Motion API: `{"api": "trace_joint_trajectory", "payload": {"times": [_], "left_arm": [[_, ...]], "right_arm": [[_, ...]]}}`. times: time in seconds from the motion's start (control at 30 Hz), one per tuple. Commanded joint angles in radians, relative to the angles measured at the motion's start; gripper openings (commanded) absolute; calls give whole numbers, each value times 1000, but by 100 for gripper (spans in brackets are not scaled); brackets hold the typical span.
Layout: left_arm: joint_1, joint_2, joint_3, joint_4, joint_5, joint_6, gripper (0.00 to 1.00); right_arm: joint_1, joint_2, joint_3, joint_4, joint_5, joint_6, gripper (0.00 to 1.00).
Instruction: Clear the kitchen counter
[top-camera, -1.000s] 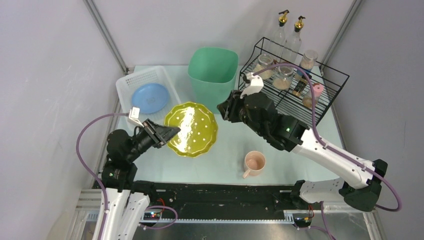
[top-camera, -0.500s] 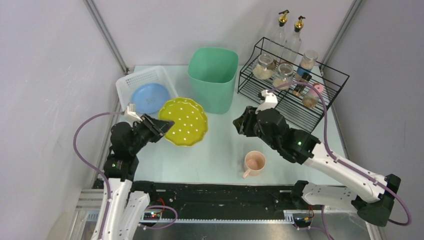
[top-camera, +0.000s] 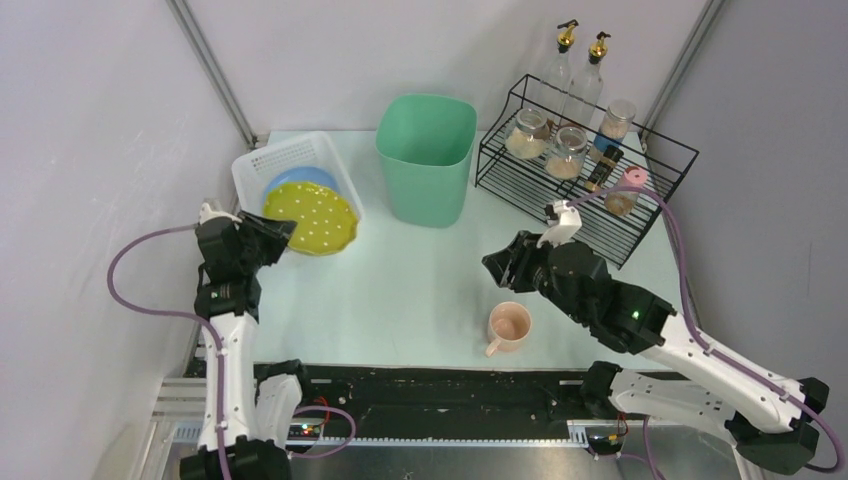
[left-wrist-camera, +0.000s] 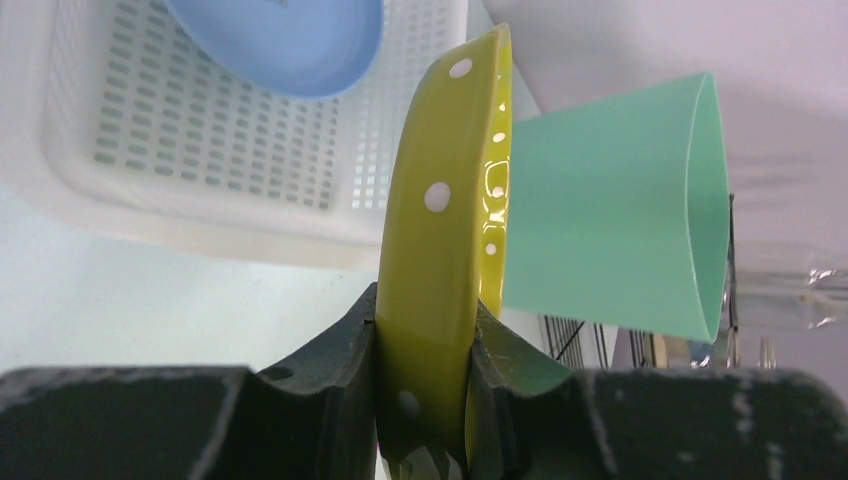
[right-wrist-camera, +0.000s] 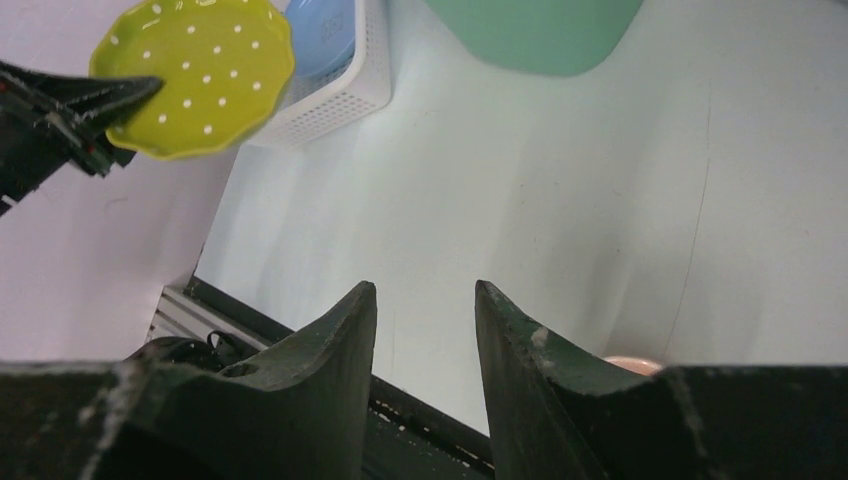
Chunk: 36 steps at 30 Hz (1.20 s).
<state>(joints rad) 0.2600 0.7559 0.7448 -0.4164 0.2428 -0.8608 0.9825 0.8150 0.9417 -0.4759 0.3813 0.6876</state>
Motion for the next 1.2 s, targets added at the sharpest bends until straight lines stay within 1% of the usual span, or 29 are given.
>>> {"api": "trace_joint_trajectory", "payload": {"times": [0.0, 0.17, 0.37, 0.53, 0.7, 0.9, 1.17], "left_arm": [[24, 91, 111, 219, -9, -90, 0], [49, 221, 155, 294, -51, -163, 0], [52, 380, 229, 345, -128, -179, 0], [51, 518, 271, 390, -172, -227, 0], [50, 666, 323, 400, -201, -226, 0], [38, 768, 354, 406, -238, -237, 0], [36, 859, 404, 411, -277, -236, 0]], "right_arm": [[11, -52, -26, -9, -21, 21, 45], [16, -108, -59, -32, -51, 31, 45], [26, -204, -97, -41, -98, 56, 45], [33, -222, -103, -51, -120, 50, 46], [35, -227, -103, -57, -134, 41, 46], [35, -228, -103, -57, -141, 24, 46], [35, -213, -104, -47, -150, 16, 46]]}}
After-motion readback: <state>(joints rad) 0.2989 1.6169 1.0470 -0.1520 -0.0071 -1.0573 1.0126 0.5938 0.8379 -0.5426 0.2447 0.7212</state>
